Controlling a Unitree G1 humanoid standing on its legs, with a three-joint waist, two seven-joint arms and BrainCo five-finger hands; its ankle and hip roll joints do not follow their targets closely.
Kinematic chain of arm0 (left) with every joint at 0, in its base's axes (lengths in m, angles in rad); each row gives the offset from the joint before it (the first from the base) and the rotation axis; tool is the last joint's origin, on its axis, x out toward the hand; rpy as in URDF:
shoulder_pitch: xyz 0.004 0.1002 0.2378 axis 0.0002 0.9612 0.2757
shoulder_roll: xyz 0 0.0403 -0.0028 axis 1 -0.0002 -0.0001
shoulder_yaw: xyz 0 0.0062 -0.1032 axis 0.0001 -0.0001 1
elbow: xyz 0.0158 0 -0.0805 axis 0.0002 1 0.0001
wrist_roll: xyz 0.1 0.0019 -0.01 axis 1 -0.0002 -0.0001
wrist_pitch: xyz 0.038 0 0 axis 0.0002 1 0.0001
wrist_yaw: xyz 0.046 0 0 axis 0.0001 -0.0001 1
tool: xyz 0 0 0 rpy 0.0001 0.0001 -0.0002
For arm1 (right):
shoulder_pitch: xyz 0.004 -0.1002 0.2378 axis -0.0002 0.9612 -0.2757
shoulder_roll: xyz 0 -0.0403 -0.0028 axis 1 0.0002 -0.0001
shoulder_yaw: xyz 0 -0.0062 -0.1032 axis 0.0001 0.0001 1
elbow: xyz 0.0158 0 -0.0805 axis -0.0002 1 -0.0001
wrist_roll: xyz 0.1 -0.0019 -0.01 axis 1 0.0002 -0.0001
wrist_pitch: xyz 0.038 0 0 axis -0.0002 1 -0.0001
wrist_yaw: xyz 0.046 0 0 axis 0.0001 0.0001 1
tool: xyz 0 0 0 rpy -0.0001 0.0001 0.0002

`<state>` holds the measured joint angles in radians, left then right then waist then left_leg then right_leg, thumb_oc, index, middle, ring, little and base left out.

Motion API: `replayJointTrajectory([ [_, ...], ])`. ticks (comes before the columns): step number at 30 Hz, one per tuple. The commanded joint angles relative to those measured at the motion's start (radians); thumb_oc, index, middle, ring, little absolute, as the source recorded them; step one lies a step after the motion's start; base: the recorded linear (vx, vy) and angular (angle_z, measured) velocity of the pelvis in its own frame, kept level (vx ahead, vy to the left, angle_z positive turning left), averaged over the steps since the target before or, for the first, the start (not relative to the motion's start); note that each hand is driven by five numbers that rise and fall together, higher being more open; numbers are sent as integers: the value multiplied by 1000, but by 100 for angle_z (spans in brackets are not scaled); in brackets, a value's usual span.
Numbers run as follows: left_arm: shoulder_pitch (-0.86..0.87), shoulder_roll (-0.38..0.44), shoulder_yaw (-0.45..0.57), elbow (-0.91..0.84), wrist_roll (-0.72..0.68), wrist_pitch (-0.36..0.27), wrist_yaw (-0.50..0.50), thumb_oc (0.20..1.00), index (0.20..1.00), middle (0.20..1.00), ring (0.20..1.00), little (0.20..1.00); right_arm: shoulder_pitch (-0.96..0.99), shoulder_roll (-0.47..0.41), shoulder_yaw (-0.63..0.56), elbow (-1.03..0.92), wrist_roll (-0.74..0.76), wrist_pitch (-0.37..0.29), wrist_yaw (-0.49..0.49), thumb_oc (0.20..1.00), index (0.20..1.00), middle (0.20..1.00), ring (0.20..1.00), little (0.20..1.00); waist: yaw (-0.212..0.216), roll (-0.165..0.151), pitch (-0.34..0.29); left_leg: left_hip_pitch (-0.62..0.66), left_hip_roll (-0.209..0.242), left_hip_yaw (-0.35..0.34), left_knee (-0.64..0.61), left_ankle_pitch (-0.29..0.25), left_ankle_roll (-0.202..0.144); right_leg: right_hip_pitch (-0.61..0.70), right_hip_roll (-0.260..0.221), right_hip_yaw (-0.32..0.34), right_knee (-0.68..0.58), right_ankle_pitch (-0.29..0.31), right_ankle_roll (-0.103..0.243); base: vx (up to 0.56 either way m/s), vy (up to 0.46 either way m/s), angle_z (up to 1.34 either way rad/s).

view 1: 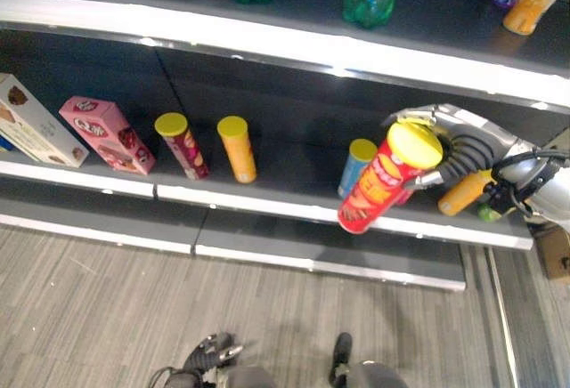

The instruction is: Put the goods on the table back onto the shelves and tidy them up.

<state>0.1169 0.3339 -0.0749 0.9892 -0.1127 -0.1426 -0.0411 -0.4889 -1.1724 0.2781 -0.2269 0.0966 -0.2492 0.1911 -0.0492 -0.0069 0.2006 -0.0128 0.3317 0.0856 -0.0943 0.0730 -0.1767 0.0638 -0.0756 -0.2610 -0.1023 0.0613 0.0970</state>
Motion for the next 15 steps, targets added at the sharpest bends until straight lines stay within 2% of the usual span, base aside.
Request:
replayJointTrajectory([
  [1,-7,70,-21,-24,12,-22,17,1000,1000,1000,1000,1000,-53,27,2,-50,24,-20,-36,200,200,200,200,200,14,-55,-41,84,-51,82,16,-41,-26,15,-110,-23,68,-52,63,91,215,-40],
  [2,-6,70,-20,-24,13,-23,17,1000,1000,1000,1000,1000,-56,28,5,-49,24,-20,-36,200,200,200,200,200,19,-58,-40,89,-54,89,15,-43,-25,13,-112,-16,70,-51,65,81,333,-54],
  [3,-3,72,-20,-24,19,-24,18,1000,1000,1000,1000,1000,-66,60,21,-40,3,-10,-37,200,200,200,200,200,18,-53,-40,105,-89,122,7,-63,-4,-10,-149,-4,98,-33,86,63,304,-45],
  [5,-3,74,-22,-23,27,-26,21,1000,1000,1000,1000,1000,-73,86,35,-30,-13,-6,-39,200,200,200,200,200,17,-53,-40,111,-119,145,7,-85,14,-28,-182,3,118,-13,106,97,394,-56],
  [6,-6,83,-20,-18,37,-24,26,1000,1000,1000,1000,1000,-85,112,56,-23,-37,3,-39,200,200,200,200,200,19,-51,-34,115,-156,158,7,-104,38,-42,-225,-1,136,11,131,86,324,-41],
  [10,-11,88,-14,-10,38,-21,33,1000,1000,1000,1000,1000,-107,139,82,2,-80,15,-46,200,200,200,200,200,29,-57,-22,111,-191,168,7,-119,57,-59,-267,-24,156,38,146,30,177,-10],
  [15,-3,95,2,2,35,-15,39,1000,1000,1000,1000,1000,-113,196,121,79,-159,32,-65,200,200,200,200,200,59,-64,1,95,-208,174,7,-122,69,-69,-303,-82,177,80,155,-6,44,-12],
])
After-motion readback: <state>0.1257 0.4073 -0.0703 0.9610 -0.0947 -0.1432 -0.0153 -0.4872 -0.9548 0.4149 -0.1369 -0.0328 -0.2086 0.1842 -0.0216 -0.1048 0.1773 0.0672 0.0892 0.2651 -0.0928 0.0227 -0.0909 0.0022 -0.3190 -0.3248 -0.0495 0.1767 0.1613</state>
